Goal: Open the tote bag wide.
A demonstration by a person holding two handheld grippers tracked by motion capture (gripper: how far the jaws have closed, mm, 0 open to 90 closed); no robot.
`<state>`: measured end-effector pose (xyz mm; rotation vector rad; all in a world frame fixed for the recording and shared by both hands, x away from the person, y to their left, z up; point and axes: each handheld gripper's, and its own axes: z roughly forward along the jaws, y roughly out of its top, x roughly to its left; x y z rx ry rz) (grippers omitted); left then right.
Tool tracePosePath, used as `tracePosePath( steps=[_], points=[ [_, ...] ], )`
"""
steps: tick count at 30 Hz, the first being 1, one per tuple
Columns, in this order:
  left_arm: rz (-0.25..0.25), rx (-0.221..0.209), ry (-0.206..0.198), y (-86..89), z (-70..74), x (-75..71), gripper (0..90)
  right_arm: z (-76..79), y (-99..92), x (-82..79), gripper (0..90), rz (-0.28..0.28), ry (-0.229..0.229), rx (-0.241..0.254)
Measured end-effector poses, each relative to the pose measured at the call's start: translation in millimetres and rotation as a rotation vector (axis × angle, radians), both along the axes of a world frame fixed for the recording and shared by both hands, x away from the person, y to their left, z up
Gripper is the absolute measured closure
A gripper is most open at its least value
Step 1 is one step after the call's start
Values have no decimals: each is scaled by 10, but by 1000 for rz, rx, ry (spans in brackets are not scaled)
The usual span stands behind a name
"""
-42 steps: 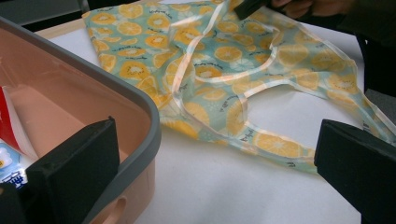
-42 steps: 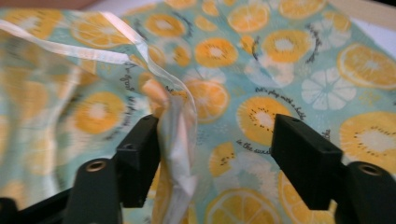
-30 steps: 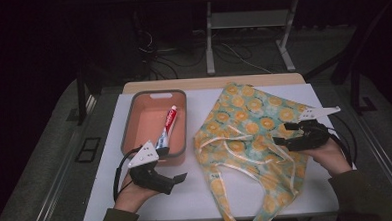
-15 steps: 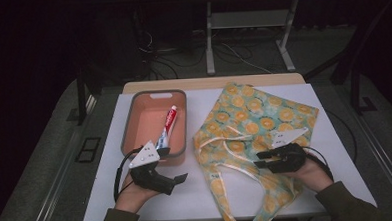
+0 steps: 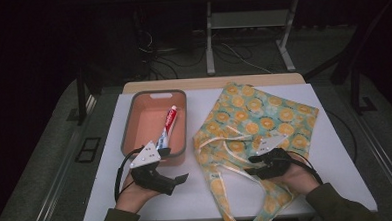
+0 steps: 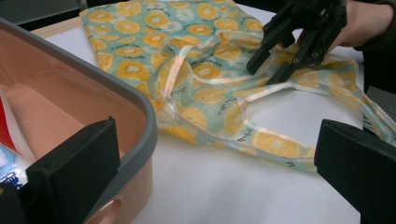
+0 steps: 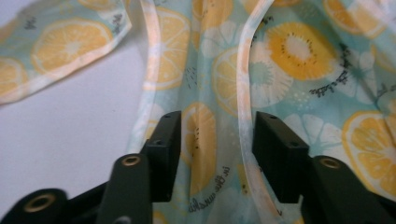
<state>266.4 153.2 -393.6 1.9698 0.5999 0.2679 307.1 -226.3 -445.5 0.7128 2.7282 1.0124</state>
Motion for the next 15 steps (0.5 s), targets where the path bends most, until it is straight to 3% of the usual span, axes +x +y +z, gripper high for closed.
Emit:
tracePosePath(
  steps=[4, 15],
  points=[
    [1, 0, -1, 2, 1, 0, 0, -14, -19, 19, 552, -10, -12, 9],
    [-1, 3, -1, -6, 2, -1, 0, -41, -134, 139, 842, -46, 5, 57]
  ],
)
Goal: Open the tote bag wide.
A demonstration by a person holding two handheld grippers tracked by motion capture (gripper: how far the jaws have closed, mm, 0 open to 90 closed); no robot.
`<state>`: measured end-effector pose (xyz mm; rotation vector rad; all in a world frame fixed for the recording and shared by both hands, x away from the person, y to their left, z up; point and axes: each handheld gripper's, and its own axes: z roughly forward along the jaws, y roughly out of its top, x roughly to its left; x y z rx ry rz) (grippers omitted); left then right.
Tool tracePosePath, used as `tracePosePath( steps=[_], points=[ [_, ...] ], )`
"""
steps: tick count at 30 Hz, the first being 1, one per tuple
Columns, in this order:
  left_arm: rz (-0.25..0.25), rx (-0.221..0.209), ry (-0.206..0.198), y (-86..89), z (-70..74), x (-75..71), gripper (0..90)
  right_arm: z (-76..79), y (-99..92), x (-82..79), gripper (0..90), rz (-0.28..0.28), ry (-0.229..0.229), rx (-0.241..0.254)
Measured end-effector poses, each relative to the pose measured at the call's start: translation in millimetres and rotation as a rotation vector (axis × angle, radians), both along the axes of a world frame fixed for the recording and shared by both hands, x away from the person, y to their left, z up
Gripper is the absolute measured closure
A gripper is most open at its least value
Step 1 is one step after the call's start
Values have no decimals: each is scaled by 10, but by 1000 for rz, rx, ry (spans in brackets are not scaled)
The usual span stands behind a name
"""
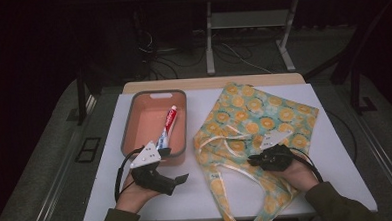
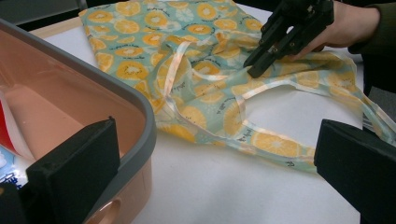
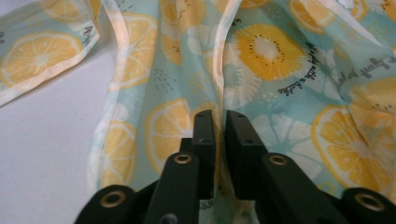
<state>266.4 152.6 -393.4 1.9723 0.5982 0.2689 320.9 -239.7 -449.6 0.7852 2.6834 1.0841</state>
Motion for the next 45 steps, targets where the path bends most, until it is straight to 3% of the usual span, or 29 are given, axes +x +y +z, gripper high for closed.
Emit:
tracePosePath(
  steps=[7, 13, 21, 29, 36, 45],
  points=[
    [2, -1, 1, 8, 0, 2, 0, 16, -4, 4, 894, -8, 2, 12],
    [2, 0, 1, 9, 2, 2, 0, 116, -46, 11, 894, -22, 4, 92],
    [2, 2, 0, 4, 3, 5, 0, 321, -113, 97, 894, -69, -44, 157],
    [8, 2, 2, 13, 3, 12, 0, 646, -222, 287, 894, -137, -111, 266],
    [13, 3, 3, 23, 1, 28, 0, 761, -263, 419, 894, -179, -131, 333],
    [46, 12, -6, 53, 82, 123, 0, 739, -257, 419, 894, -171, -135, 311]
  ],
)
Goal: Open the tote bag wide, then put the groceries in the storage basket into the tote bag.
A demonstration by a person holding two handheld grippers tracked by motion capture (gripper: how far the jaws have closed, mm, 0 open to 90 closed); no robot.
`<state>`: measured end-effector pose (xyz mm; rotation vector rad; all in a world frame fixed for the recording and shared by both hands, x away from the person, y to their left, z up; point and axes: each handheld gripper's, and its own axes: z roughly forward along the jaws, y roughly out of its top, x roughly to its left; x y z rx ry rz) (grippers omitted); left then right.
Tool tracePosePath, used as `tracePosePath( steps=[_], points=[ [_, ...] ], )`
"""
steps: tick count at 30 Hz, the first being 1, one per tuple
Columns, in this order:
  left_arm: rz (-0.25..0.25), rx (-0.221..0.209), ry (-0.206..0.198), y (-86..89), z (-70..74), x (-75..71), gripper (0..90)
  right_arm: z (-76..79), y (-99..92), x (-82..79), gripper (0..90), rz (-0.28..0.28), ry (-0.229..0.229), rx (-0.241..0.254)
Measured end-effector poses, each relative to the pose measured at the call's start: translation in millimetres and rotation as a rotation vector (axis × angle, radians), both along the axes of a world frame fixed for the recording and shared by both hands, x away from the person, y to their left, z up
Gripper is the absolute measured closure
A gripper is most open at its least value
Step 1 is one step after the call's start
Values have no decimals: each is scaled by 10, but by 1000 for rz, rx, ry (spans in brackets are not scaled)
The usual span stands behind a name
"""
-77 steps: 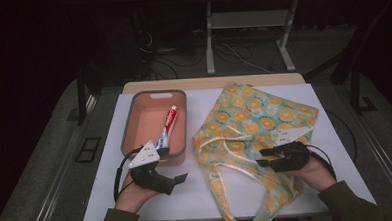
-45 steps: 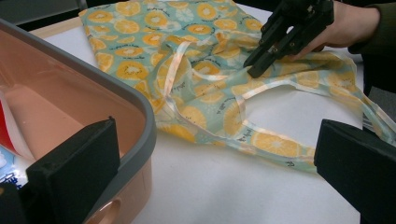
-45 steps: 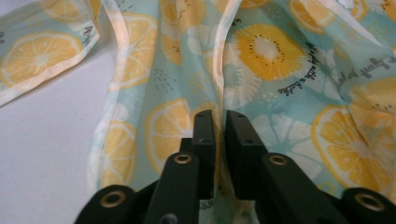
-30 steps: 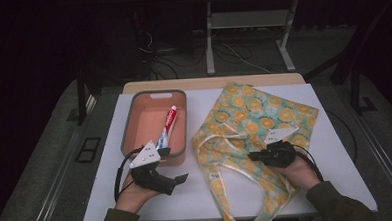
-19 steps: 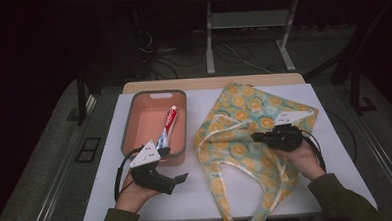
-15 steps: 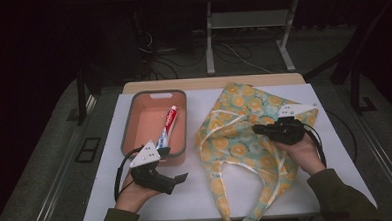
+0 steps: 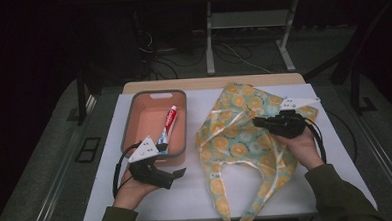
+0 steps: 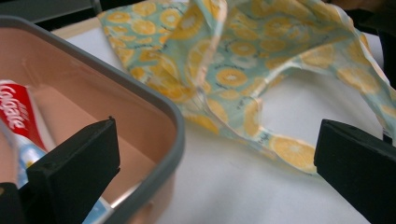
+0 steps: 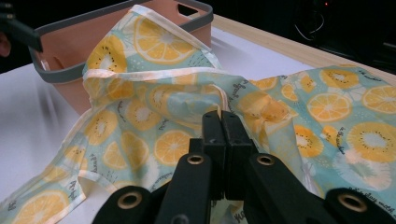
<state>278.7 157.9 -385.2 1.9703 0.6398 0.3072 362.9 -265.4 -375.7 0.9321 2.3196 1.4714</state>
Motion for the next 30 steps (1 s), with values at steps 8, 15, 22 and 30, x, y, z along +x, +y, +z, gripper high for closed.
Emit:
tracePosePath(
  steps=[8, 15, 22, 30],
  points=[
    [73, 19, -5, 30, 184, 212, 2, -24, -19, -3, 894, -1, 10, -12],
    [136, 31, -12, 70, 293, 535, 63, -43, -16, 8, 892, 4, 14, -17],
    [200, 71, 16, 75, 274, 900, 169, -49, -34, 5, 892, 2, 18, -15],
    [254, 165, 62, -15, 125, 1300, 247, -47, -30, -3, 892, 4, 16, -15]
  ],
)
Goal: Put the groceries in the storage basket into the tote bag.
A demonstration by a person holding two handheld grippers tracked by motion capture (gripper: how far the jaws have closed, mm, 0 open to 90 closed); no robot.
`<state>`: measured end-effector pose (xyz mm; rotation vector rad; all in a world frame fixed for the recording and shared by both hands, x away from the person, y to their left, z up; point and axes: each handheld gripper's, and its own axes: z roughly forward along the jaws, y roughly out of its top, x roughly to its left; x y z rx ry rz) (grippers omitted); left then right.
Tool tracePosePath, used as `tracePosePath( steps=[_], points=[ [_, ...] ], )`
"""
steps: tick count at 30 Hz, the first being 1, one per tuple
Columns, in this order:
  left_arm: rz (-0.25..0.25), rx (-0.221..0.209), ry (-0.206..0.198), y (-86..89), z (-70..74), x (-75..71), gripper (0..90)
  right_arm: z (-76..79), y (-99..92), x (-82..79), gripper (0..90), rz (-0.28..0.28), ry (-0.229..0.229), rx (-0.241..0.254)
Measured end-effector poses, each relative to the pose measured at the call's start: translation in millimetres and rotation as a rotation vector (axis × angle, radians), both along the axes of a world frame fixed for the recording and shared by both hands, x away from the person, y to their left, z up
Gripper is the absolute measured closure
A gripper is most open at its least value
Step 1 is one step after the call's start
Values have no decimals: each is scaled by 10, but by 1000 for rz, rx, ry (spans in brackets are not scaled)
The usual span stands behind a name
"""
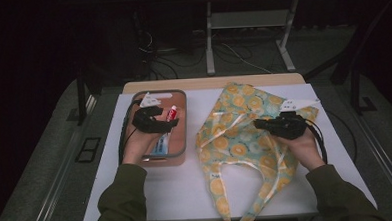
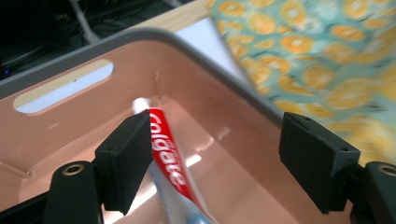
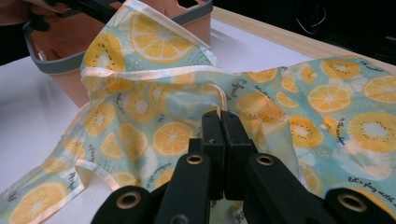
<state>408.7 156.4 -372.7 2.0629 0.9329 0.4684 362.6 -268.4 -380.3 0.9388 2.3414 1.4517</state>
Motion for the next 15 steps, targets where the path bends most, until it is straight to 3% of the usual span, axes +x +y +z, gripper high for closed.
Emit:
tracePosePath(
  steps=[6, 9, 12, 15],
  points=[
    [32, 62, 61, 4, -152, 168, 294, 6, -13, -2, 892, -2, -1, 10],
    [49, 116, 91, 20, -256, 203, 300, 7, -15, -5, 892, 0, -1, 13],
    [77, 125, 150, 57, -343, 234, 320, 11, -19, -8, 892, 0, -3, 14],
    [82, 115, 184, 70, -372, 251, 343, 12, -28, -11, 893, -3, -3, 13]
  ],
)
